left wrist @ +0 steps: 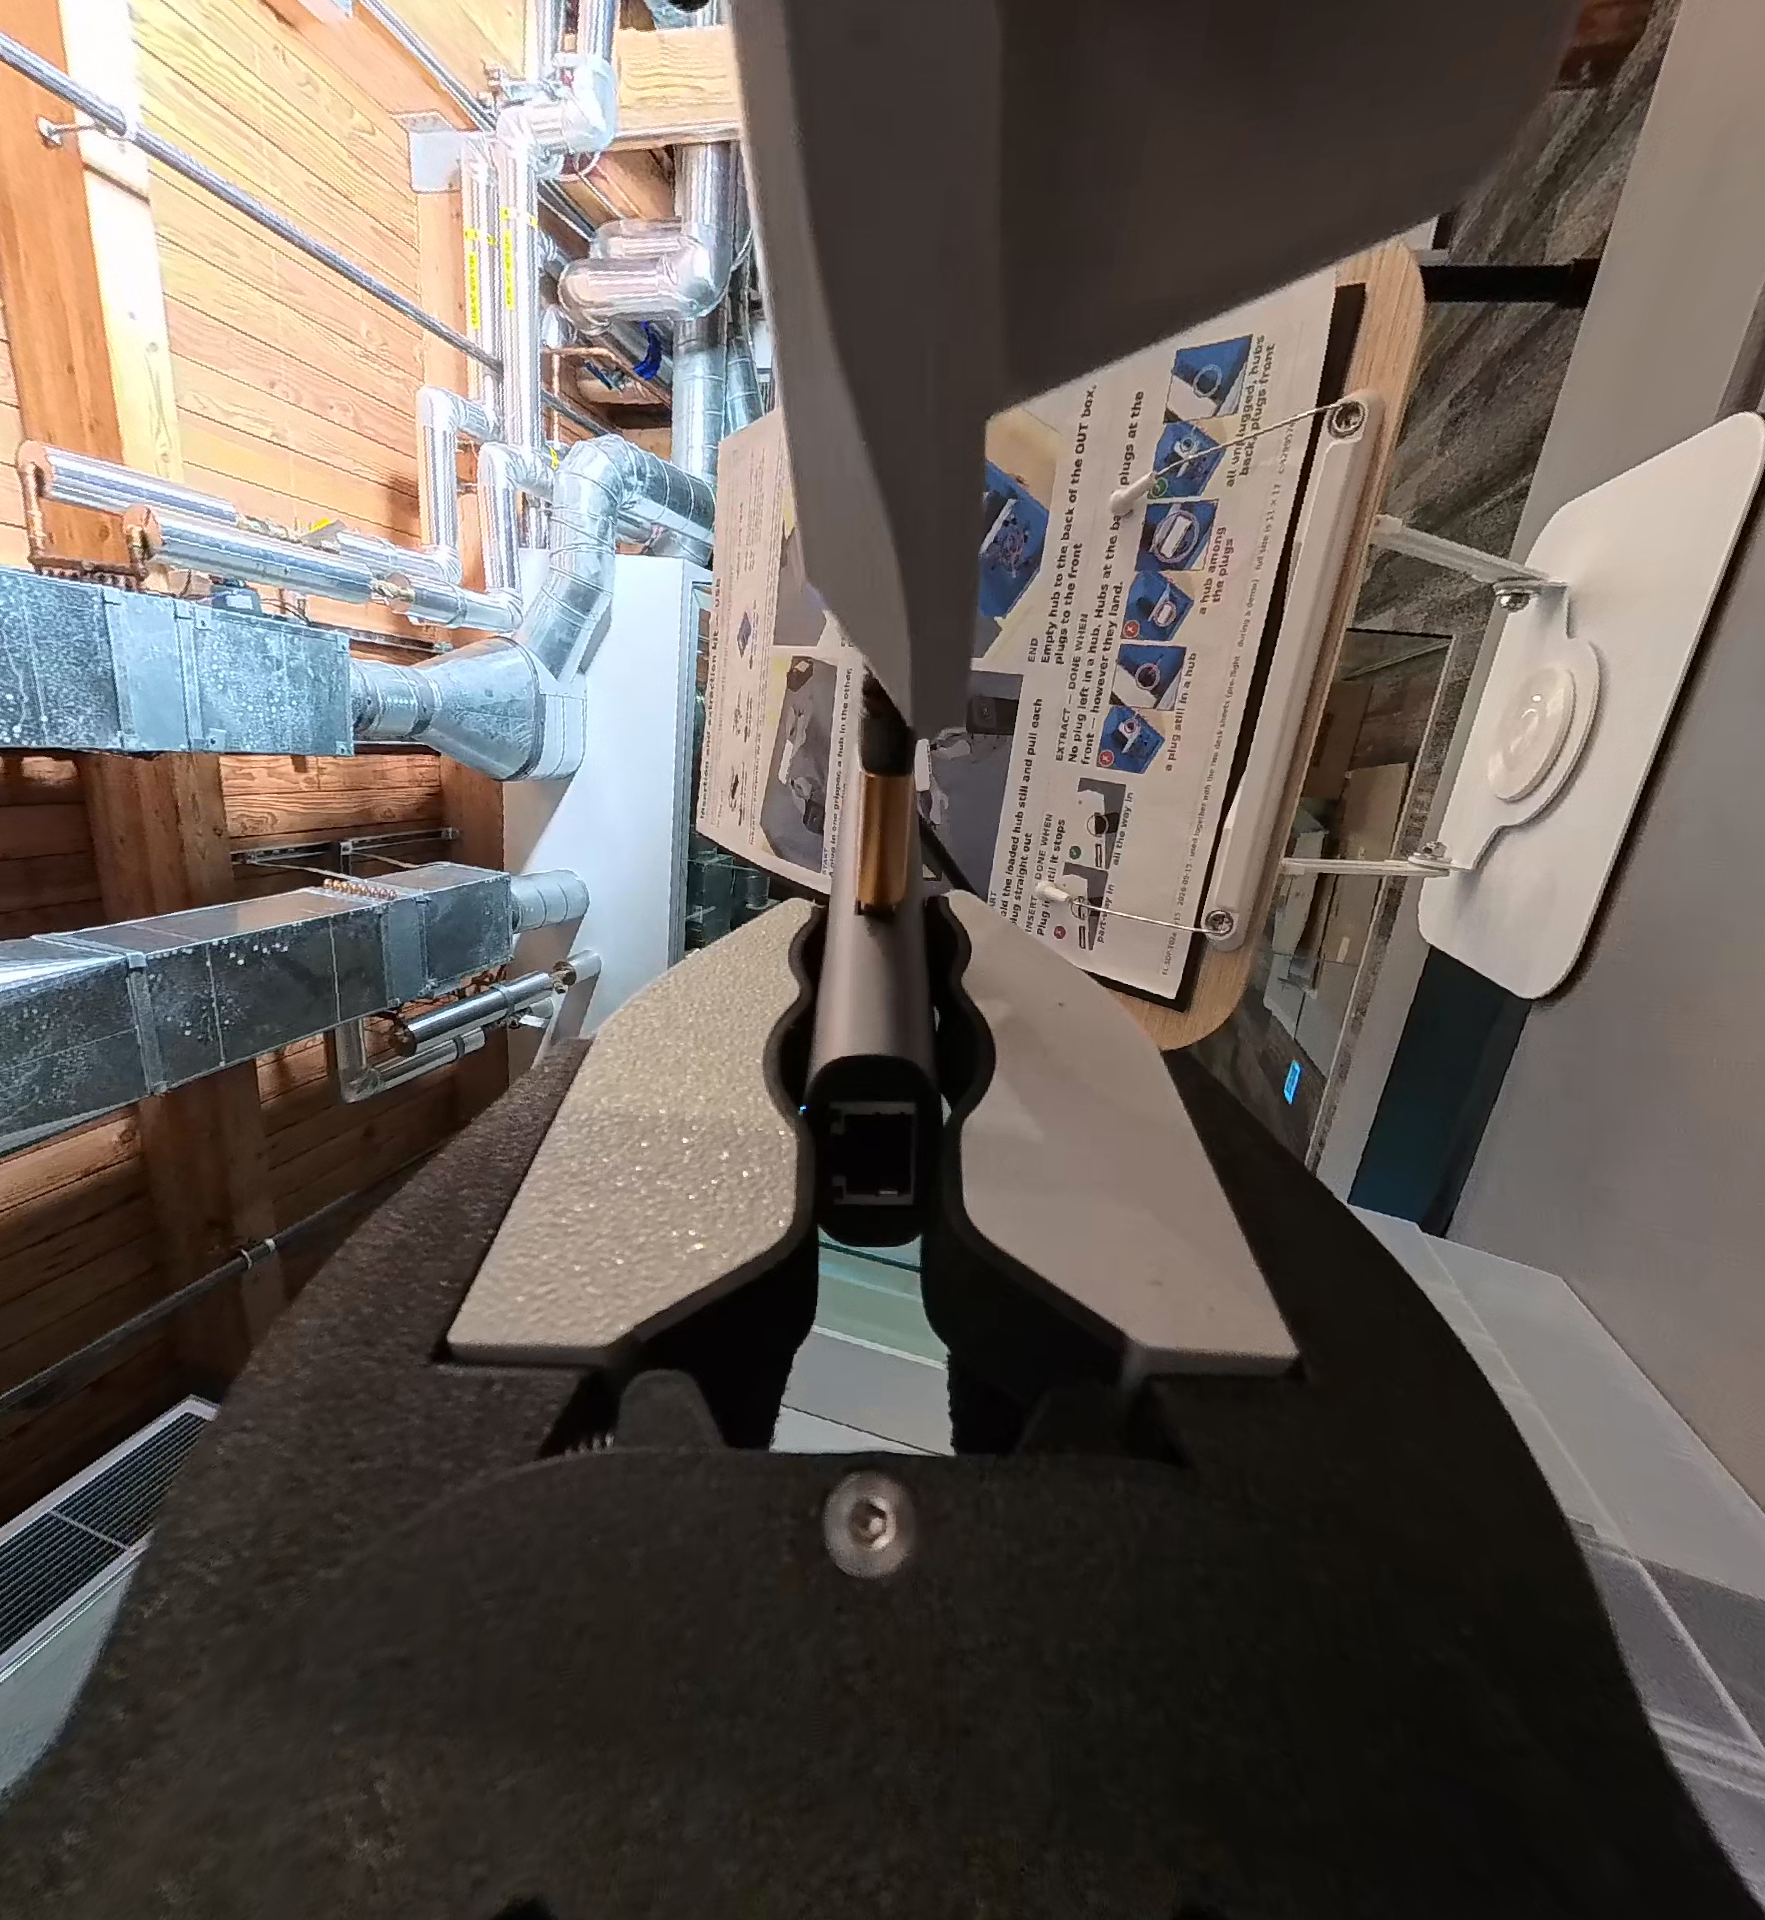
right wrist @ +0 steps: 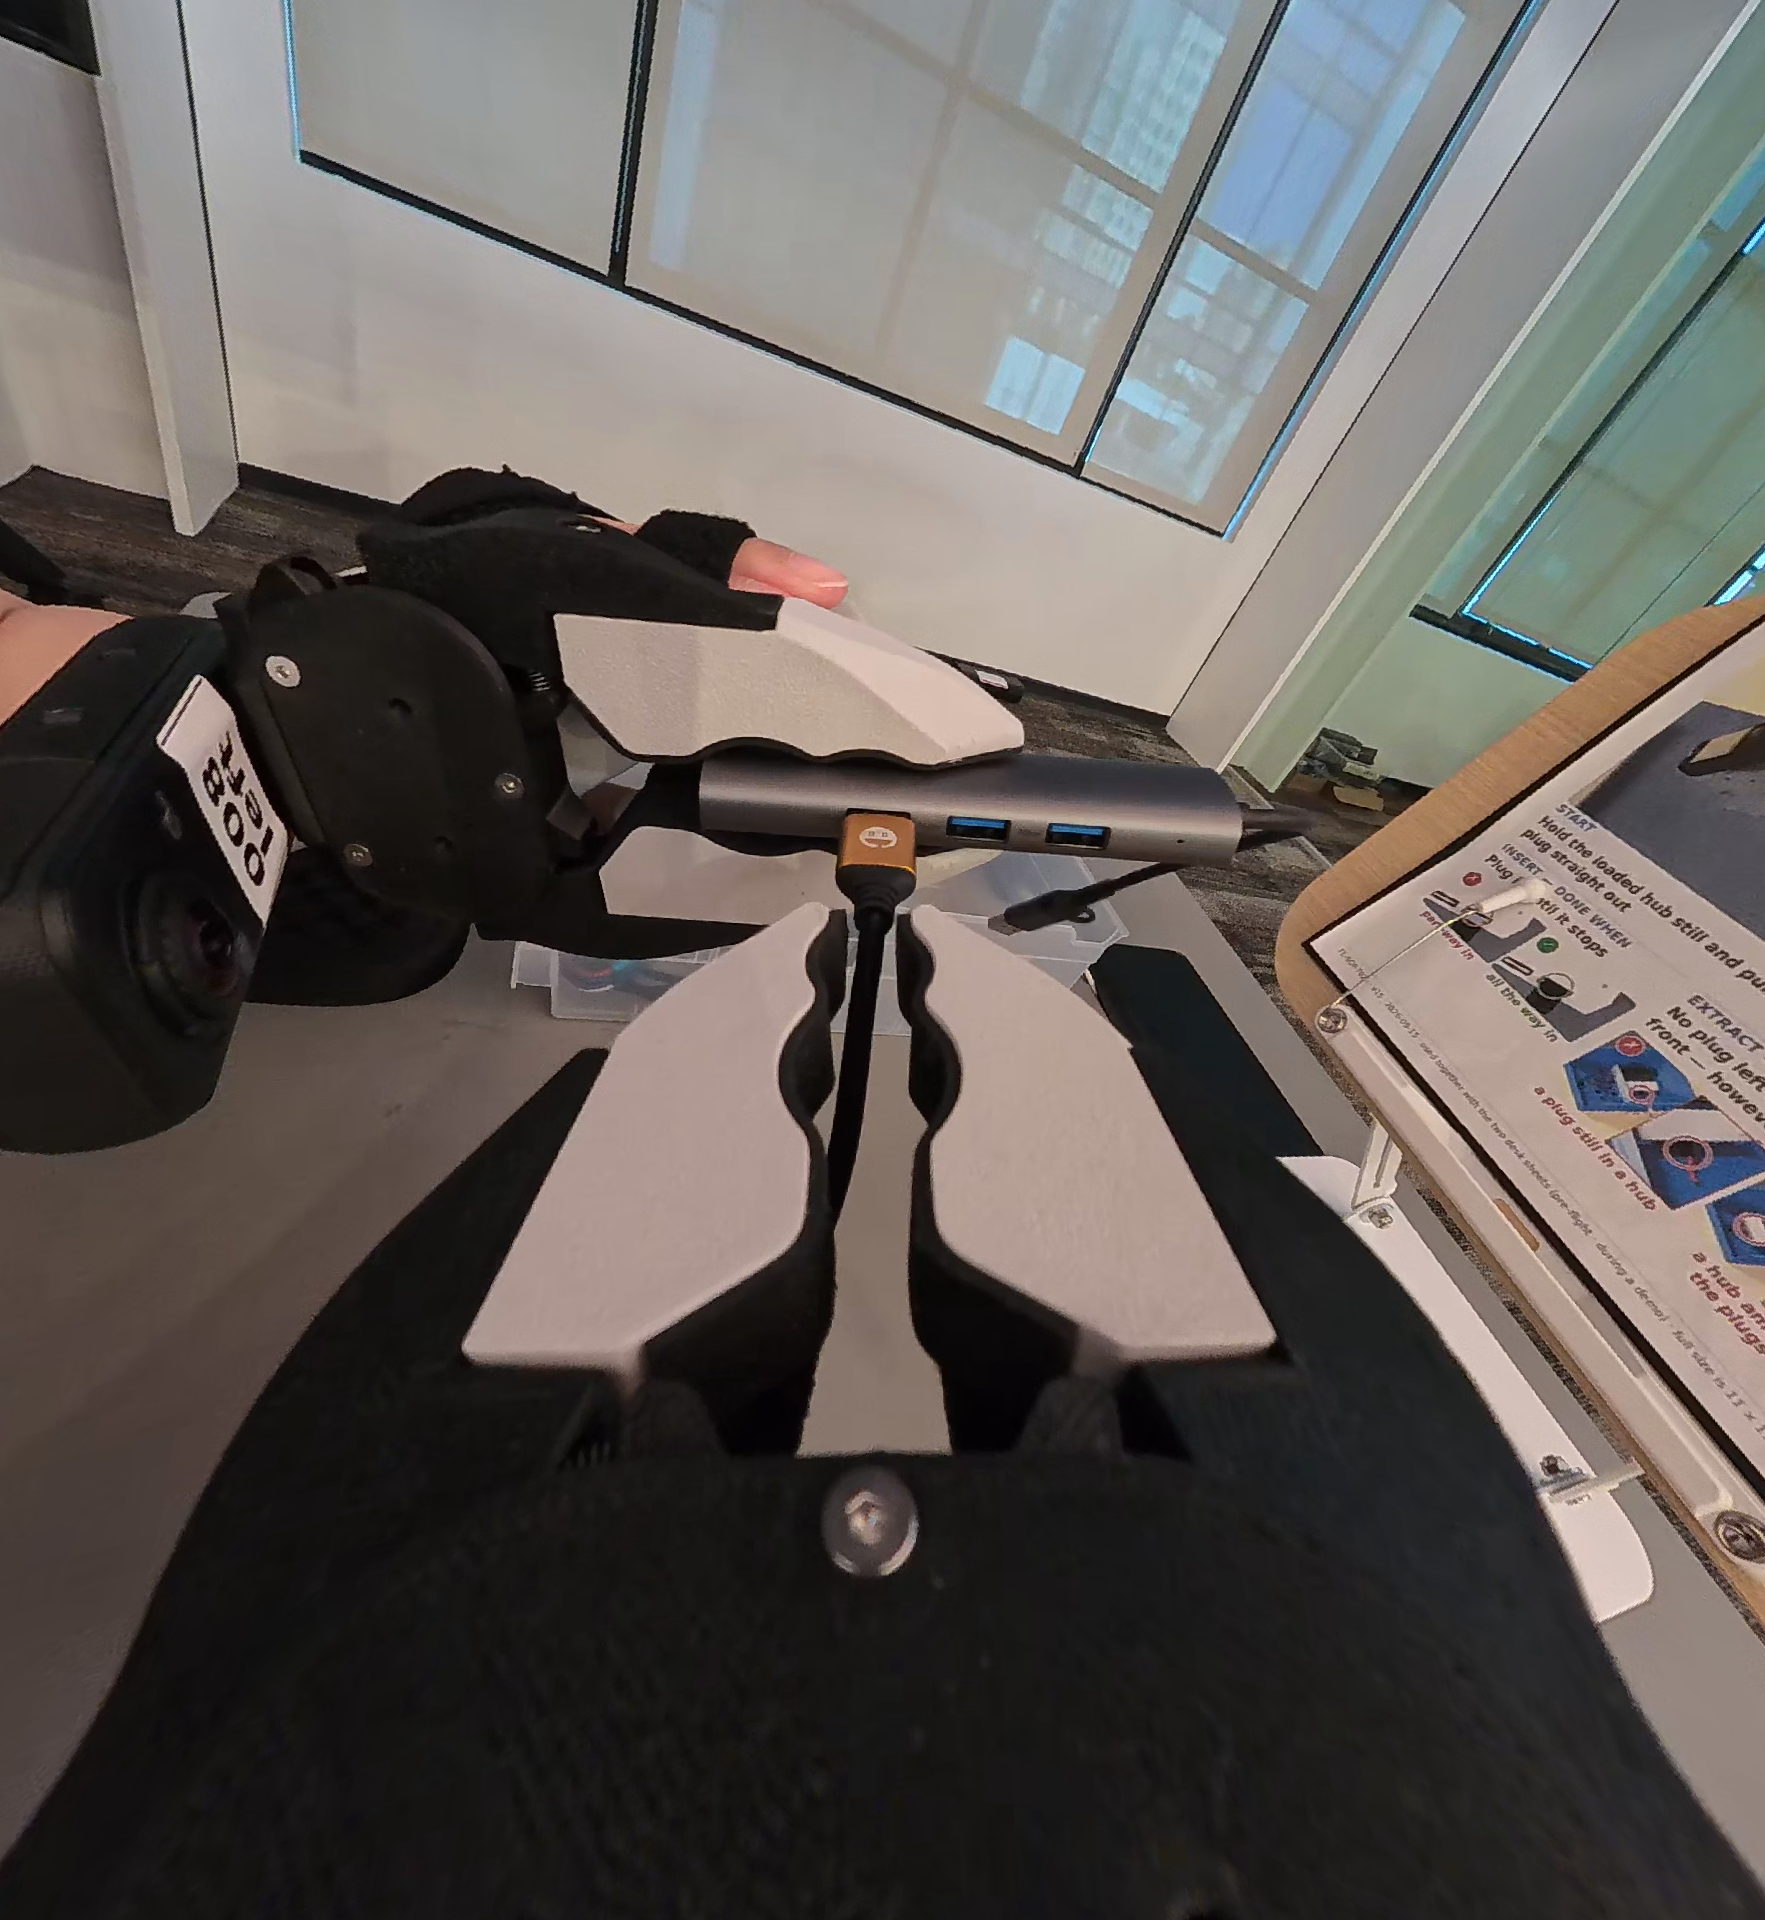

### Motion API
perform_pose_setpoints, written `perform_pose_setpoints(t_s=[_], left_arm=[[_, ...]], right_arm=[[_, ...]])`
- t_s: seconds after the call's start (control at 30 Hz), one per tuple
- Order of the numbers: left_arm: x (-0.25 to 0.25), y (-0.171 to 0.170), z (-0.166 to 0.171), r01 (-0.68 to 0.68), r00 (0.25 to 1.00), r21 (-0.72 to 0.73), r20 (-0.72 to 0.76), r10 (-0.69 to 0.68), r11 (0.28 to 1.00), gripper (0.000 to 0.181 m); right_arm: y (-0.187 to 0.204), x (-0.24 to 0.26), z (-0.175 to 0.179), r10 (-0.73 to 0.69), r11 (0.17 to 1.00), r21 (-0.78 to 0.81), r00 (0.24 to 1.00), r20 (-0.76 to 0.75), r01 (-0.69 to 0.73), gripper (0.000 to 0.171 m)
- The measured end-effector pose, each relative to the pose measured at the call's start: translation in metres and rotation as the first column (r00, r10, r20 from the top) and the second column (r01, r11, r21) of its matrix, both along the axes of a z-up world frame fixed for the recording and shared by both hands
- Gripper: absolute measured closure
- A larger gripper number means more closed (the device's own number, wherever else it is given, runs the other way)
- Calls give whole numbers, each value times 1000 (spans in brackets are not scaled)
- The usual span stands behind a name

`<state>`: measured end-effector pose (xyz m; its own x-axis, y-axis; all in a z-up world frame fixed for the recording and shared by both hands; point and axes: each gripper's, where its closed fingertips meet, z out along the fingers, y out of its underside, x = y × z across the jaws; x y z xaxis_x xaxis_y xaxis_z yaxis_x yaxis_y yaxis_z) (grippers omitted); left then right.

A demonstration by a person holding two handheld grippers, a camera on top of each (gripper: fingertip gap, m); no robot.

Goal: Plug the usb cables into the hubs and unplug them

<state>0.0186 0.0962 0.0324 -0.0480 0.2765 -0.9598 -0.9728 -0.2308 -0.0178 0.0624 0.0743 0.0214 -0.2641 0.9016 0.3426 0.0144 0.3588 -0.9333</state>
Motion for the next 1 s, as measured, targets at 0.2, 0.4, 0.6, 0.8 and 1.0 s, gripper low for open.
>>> perform_pose_setpoints(t_s=[0.2,0.4,0.6,0.8,1.0], left_arm=[[-1,0,0,-1,1000,0,5,1,1000,164],[-1,0,0,-1,1000,-3,8,1,1000,164],[0,0,0,3,1000,-2,9,-3,1000,164],[-1,0,-1,2,1000,-5,13,-2,1000,163],[1,1,-2,4,1000,-10,14,-4,1000,164]], right_arm=[[0,0,0,0,1000,-1,1000,1,0,162],[1,1,0,-2,1000,-3,1000,1,2,162],[0,0,0,0,1000,-2,1000,3,0,162],[0,1,1,-3,1000,-1,1000,-2,3,162],[0,0,1,-5,1000,3,1000,-4,5,162]])
